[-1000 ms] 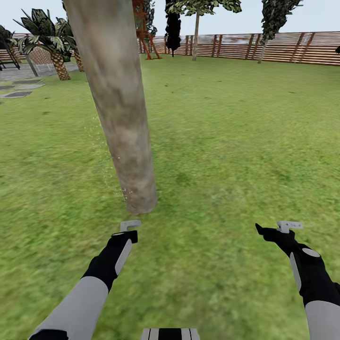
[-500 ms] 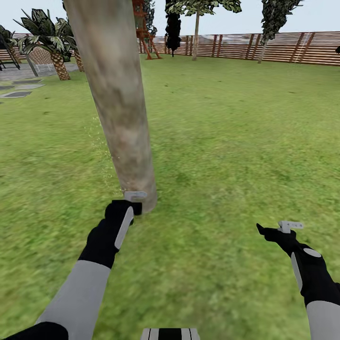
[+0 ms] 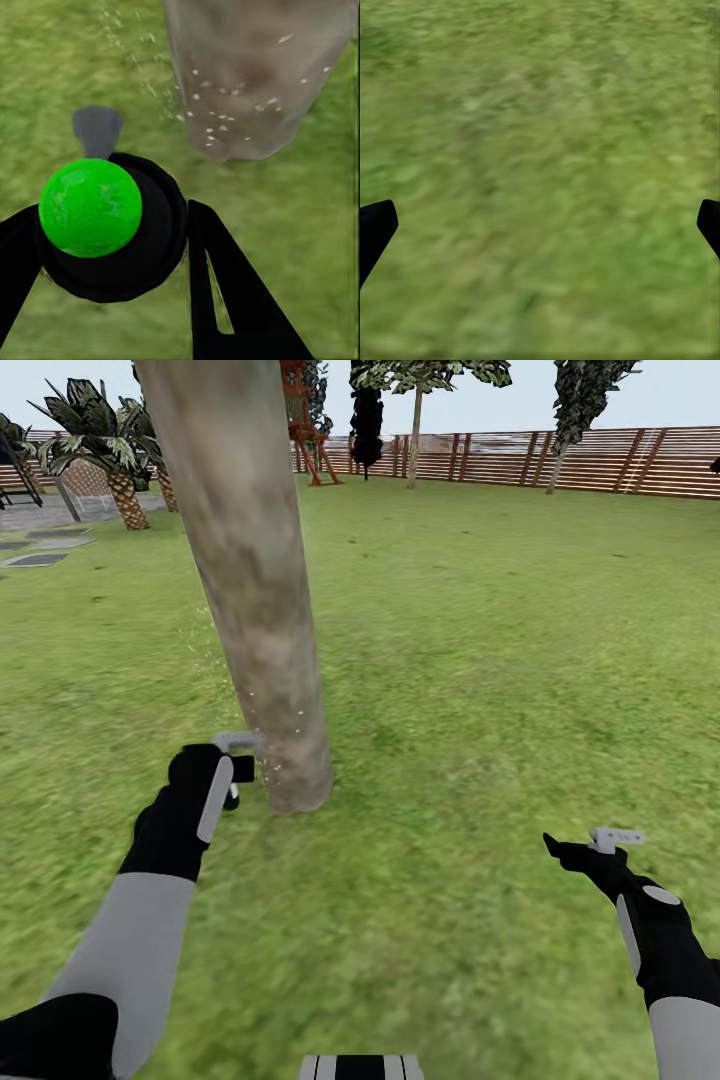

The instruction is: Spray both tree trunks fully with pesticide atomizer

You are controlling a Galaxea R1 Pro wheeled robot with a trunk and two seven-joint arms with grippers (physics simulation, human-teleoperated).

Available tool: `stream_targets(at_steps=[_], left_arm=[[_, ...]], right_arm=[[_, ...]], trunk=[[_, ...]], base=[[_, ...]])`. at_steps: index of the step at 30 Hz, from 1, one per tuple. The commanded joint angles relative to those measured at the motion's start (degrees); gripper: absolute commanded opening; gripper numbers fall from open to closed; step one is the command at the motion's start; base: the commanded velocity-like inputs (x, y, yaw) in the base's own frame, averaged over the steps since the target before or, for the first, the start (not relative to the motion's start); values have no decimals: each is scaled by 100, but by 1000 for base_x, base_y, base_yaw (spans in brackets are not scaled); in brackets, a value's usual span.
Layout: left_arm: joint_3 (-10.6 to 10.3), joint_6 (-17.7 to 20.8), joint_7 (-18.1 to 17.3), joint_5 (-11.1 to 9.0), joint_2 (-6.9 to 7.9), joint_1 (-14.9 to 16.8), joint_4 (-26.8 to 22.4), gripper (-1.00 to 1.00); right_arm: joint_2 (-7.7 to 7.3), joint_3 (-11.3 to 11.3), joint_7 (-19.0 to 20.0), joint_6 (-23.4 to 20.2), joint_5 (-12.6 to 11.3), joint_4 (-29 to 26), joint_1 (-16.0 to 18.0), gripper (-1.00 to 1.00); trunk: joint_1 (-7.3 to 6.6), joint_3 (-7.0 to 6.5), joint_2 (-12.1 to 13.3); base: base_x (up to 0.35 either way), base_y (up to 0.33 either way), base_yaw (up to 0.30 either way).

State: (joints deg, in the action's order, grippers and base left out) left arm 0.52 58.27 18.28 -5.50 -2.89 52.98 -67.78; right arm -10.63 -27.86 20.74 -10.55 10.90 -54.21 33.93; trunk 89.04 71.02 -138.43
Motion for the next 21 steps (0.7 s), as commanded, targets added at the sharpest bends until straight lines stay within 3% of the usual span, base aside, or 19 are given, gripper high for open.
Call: stream_targets(at_steps=[1,2,4,7,12,16,17,19,21], left_arm=[[-10,12,1,34,-51,10,-7,-100],[-34,15,1,40,-108,16,-11,-100],[-433,18,5,49,-329,47,-18,-100],[-567,18,9,63,-454,218,-183,-100],[-559,18,9,48,-424,271,-248,-100],[-442,25,5,14,-461,418,-85,-100],[-398,26,4,-45,-464,594,45,-100],[-321,42,9,-457,-468,1200,597,-100],[-312,50,9,-695,-467,1481,928,-100]], right_arm=[[0,0,0,0,0,-1,0,100],[0,0,0,0,0,2,0,100],[0,6,-1,0,0,7,0,100],[0,1,-5,0,0,7,0,100],[0,0,-6,-1,0,7,0,100],[0,0,-4,-4,0,7,0,100],[0,0,-6,-6,0,7,0,100],[0,0,-8,-4,0,7,0,100],[0,0,-9,-4,0,7,0,100]], trunk=[[0,0,0],[0,0,0],[0,0,0],[0,0,0],[0,0,0],[0,0,0],[0,0,0],[0,0,0],[0,0,0]], base=[[0,0,0],[0,0,0],[0,0,0],[-5,0,0],[-292,0,0],[-53,0,0],[-6,0,0],[-1,0,0],[0,0,0]])
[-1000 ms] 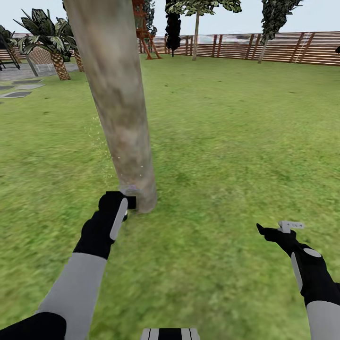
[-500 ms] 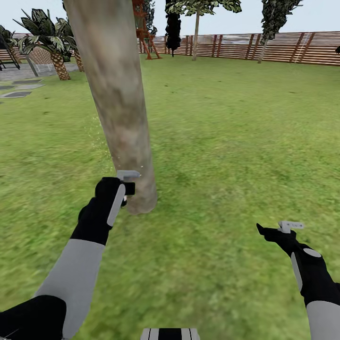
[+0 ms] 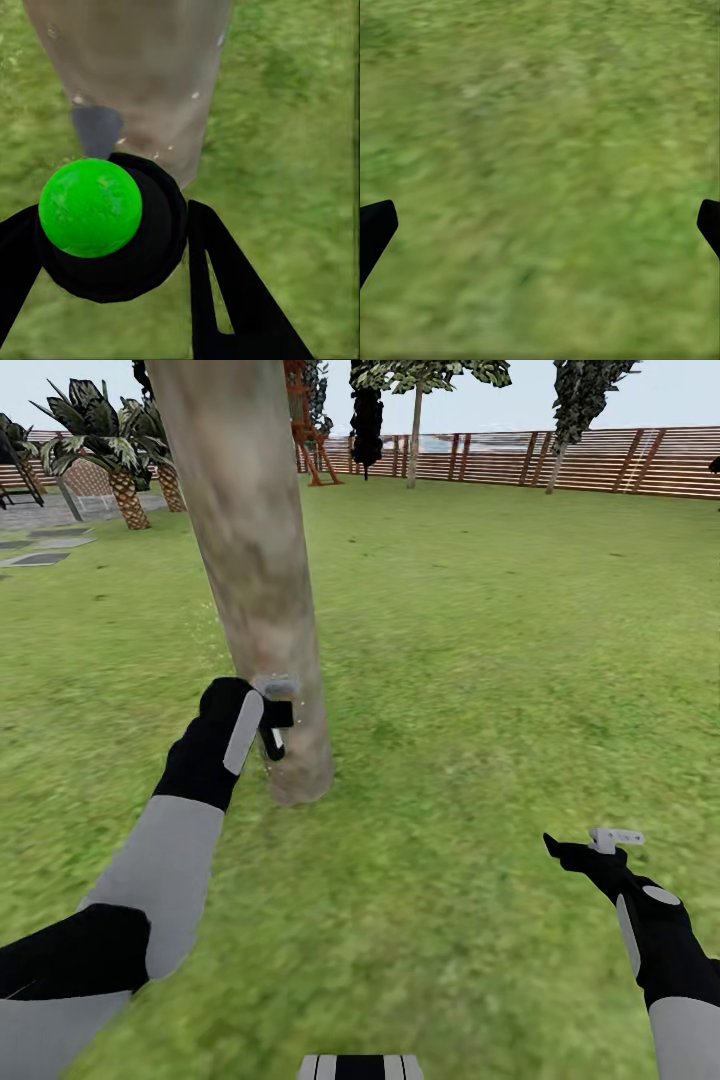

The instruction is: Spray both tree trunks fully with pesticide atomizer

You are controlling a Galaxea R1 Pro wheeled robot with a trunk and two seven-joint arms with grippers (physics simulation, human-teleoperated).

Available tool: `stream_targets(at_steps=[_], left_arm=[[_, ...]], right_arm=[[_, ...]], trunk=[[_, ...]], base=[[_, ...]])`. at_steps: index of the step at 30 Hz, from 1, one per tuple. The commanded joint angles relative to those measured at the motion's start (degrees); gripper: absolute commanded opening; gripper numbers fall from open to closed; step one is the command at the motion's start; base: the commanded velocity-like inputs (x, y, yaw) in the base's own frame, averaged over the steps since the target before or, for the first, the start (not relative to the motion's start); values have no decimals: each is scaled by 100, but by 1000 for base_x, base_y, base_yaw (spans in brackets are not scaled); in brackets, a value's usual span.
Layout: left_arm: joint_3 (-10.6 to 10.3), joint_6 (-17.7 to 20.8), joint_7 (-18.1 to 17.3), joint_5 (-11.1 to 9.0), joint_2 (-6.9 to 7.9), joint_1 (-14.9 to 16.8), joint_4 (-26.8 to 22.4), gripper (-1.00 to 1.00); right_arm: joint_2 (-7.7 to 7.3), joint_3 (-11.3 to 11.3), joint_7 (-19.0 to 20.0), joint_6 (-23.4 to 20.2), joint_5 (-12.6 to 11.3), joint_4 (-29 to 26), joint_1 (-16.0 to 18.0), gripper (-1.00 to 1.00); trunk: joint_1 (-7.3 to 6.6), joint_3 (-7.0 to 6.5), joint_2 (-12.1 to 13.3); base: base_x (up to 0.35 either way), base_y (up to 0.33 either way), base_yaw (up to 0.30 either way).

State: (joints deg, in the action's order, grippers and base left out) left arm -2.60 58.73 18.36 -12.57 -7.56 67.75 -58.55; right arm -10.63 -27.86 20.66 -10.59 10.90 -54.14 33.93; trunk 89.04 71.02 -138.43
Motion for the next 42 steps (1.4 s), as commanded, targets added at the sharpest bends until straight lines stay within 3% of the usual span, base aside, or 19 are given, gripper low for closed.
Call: stream_targets(at_steps=[1,3,7,9,11,13,17,18,21,26,31,33,37,40,42], left_arm=[[3,5,1,-97,4,132,160,-100],[13,12,1,-203,77,282,334,-100],[446,27,1,-238,644,466,594,-100],[494,32,1,-244,851,586,737,-100],[494,33,1,-245,865,637,829,-100],[474,33,1,-246,744,709,879,-100],[450,33,1,-246,236,992,995,-100],[447,33,1,-246,213,1027,1041,-100],[443,33,1,-239,329,1054,1085,-100],[430,29,4,-221,711,960,1086,-100],[448,-61,-5,-186,692,170,1094,-100],[454,-173,0,-181,681,-286,1099,-100],[445,-897,9,-176,672,-958,1227,-100],[346,-1348,43,-163,669,-1227,1540,-100],[186,-1833,55,-145,675,-1565,1616,-100]], right_arm=[[0,0,0,-1,0,0,0,100],[0,0,0,0,0,0,0,100],[0,0,0,-4,0,0,0,100],[0,0,0,-2,0,0,0,100],[0,0,0,-3,0,0,0,100],[0,0,0,-1,0,0,0,100],[0,2,0,3,0,0,0,100],[0,1,0,4,0,0,0,100],[0,5,0,4,0,0,0,100],[0,7,0,4,0,4,0,100],[0,9,0,4,0,13,0,100],[0,11,5,8,0,11,0,100],[0,9,17,7,-8,-21,0,100],[0,9,17,4,-5,-11,0,100],[0,9,17,4,-8,-1,0,100]], trunk=[[0,0,0],[0,0,0],[0,0,0],[0,0,0],[0,0,0],[0,0,0],[0,0,0],[0,0,0],[0,0,0],[0,0,0],[0,0,0],[0,0,0],[0,0,0],[0,0,0],[0,0,0]], base=[[0,0,0],[0,0,0],[0,0,0],[0,0,0],[0,0,0],[0,0,0],[0,0,0],[0,0,0],[0,0,0],[0,0,0],[0,0,0],[0,0,0],[0,0,0],[0,0,0],[0,0,0]])
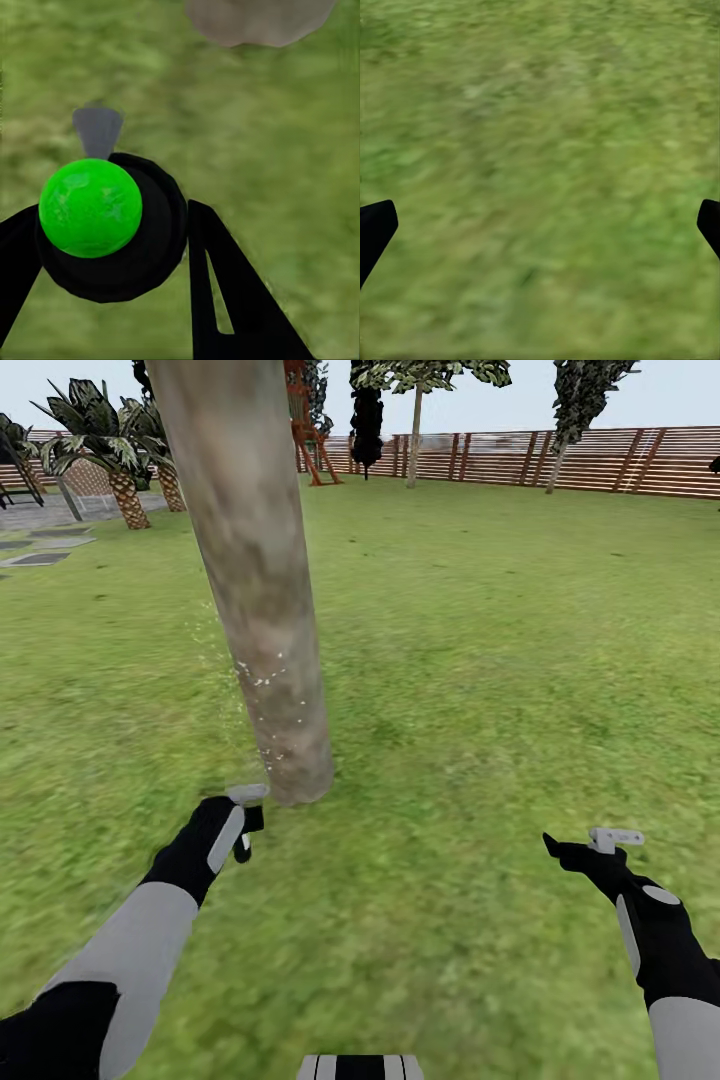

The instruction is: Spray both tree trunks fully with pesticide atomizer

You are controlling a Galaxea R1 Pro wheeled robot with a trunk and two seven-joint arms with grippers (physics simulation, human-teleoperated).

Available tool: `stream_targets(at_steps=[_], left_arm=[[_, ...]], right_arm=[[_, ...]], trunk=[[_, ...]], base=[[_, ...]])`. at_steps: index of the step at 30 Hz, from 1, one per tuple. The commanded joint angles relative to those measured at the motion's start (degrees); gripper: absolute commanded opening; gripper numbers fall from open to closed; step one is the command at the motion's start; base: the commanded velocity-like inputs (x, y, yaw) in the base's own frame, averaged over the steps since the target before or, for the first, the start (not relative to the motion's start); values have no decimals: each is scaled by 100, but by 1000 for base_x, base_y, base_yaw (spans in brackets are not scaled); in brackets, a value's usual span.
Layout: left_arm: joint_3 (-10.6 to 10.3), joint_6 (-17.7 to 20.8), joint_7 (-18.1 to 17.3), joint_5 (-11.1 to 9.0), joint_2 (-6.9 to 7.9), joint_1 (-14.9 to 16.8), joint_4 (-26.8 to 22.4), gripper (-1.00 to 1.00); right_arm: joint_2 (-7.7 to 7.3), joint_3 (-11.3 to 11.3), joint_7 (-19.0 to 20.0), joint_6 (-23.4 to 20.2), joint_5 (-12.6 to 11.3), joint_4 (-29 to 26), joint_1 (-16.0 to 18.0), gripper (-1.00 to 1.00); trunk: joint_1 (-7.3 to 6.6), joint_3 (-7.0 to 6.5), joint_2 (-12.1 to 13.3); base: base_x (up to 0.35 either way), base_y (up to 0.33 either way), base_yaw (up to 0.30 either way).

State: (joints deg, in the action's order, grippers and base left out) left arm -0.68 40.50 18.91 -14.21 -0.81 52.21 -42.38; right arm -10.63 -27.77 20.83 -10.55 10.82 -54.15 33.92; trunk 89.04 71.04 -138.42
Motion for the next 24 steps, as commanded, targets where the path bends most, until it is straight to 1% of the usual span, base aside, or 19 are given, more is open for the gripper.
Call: stream_targets(at_steps=[1,3,4,5,7,8,10,18,24], left_arm=[[-121,-218,11,27,2,-165,17,-100],[-264,-405,21,36,3,-388,36,-100],[-304,-463,20,25,1,-521,45,-100],[-328,-598,18,14,-4,-670,51,-100],[-340,-983,15,8,-6,-803,58,-100],[-343,-1112,5,7,-7,-871,59,-100],[-343,-1226,-26,3,0,-943,37,-100],[-345,-1259,-63,-43,-16,-966,46,-100],[-345,-1264,-69,-55,-29,-967,54,-100]], right_arm=[[0,0,0,0,-1,0,0,100],[0,0,3,0,3,6,0,100],[-3,0,6,0,5,4,0,100],[-7,0,8,-3,9,2,0,100],[-8,0,14,-6,14,1,0,100],[-9,0,16,-8,15,1,0,100],[-9,7,17,-7,9,8,0,100],[-9,7,10,-9,16,11,0,100],[-6,9,9,-9,17,13,0,100]], trunk=[[-1,-1,0],[-1,-1,0],[-1,-1,0],[-1,-1,0],[-1,-1,0],[-1,-1,0],[-1,-1,0],[-1,-1,0],[-1,-1,0]], base=[[0,0,0],[0,0,0],[0,0,0],[0,0,0],[0,0,0],[0,-59,0],[0,-197,0],[0,-267,3],[88,-265,221]])
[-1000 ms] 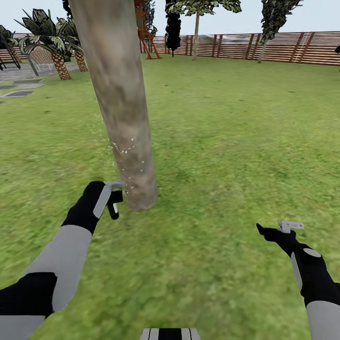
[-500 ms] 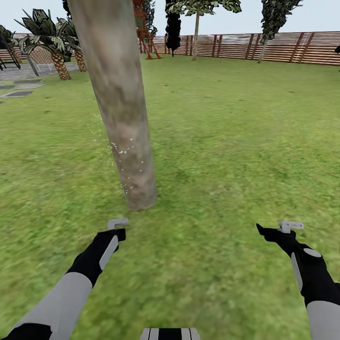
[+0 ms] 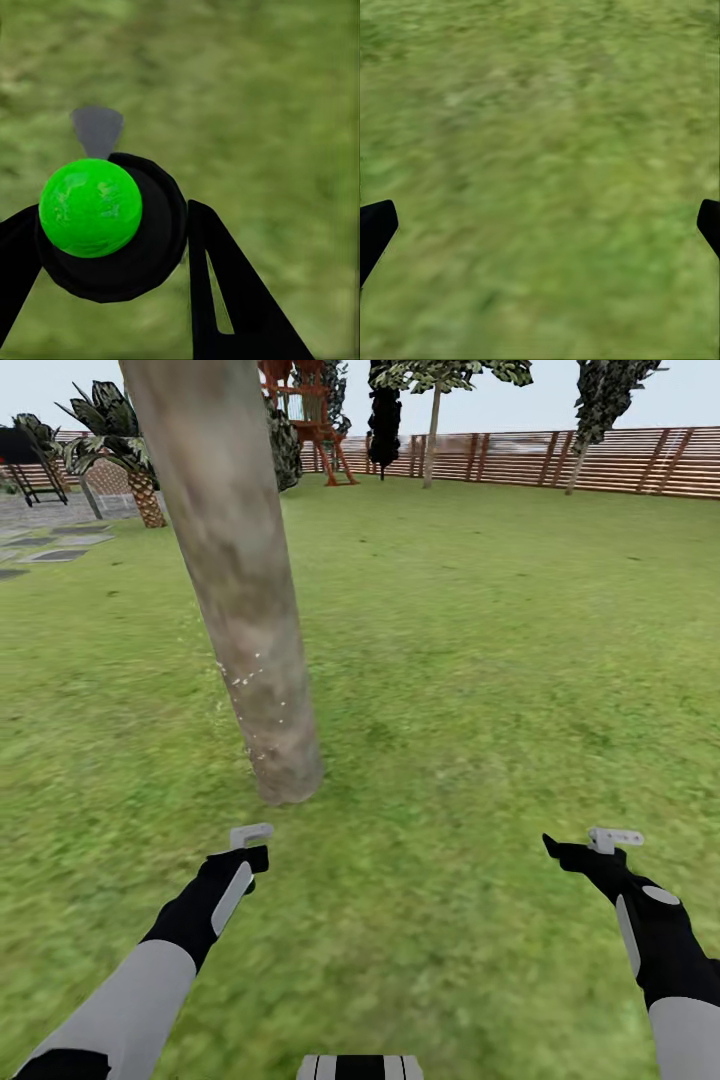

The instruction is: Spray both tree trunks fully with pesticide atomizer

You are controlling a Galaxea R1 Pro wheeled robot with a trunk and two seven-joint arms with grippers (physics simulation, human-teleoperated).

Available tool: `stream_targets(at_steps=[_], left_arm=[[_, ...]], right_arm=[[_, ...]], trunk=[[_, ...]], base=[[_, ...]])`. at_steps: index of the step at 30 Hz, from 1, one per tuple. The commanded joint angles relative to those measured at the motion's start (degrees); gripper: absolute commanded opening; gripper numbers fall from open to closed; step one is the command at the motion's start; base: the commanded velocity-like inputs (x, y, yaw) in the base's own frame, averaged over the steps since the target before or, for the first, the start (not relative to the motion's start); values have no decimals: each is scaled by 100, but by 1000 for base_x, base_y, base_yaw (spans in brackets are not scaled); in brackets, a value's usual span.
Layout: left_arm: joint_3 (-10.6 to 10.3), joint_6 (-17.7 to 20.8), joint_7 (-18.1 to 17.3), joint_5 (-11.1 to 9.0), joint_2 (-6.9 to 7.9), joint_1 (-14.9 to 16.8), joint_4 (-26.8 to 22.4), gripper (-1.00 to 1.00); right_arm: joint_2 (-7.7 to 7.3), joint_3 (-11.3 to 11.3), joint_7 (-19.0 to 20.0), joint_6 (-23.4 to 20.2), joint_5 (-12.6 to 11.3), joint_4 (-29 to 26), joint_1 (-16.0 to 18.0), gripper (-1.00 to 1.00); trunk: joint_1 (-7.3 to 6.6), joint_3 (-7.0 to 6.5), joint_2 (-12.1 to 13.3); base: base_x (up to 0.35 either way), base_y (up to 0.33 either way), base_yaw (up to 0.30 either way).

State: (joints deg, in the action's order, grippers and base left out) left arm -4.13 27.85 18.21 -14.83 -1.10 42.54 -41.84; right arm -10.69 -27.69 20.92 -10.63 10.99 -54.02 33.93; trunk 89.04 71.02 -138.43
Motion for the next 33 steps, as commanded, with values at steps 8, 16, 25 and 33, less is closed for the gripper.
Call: stream_targets(at_steps=[8,16,25,33], left_arm=[[0,1,4,7,-82,-8,8,-100],[0,1,6,7,-92,-9,9,-100],[1,1,7,7,-89,-9,9,-100],[1,1,7,7,-91,-9,9,-100]], right_arm=[[6,0,0,0,-4,-3,0,100],[14,0,-8,9,0,4,0,100],[13,0,0,9,0,6,0,100],[15,2,0,9,-4,6,0,100]], trunk=[[0,0,0],[0,0,0],[0,0,0],[0,0,0]], base=[[161,-240,269],[100,-261,99],[97,-262,0],[96,-262,236]])
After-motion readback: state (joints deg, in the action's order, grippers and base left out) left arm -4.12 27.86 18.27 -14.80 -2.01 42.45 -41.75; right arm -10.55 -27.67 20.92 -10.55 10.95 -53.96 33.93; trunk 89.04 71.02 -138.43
